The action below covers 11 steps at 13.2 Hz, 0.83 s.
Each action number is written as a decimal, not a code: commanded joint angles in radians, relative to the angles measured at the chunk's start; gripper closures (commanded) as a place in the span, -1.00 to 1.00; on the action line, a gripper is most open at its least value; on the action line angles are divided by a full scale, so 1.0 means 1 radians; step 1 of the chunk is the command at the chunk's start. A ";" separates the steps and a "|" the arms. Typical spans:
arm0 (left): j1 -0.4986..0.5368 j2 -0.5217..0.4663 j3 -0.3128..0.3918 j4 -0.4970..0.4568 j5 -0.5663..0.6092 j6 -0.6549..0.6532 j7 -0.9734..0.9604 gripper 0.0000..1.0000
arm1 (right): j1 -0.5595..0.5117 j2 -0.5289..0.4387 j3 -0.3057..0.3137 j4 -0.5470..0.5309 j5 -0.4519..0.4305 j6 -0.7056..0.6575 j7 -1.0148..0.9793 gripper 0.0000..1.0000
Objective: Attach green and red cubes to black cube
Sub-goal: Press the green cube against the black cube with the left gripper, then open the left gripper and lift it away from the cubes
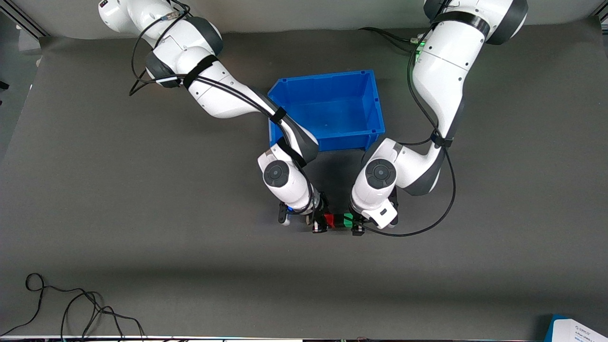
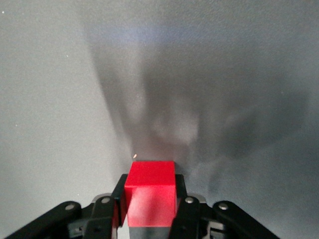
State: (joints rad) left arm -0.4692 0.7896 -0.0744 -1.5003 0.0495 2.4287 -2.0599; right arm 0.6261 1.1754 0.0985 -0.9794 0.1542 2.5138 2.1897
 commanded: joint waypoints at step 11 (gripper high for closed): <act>0.174 -0.116 0.027 0.193 0.036 -0.344 0.280 -1.00 | 0.003 -0.066 -0.020 0.021 -0.075 -0.055 0.002 -0.99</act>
State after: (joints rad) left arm -0.3190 0.7401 -0.0445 -1.2958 0.0725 2.1556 -1.8642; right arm 0.6256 1.1679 0.0880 -0.9593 0.1365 2.5038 2.1868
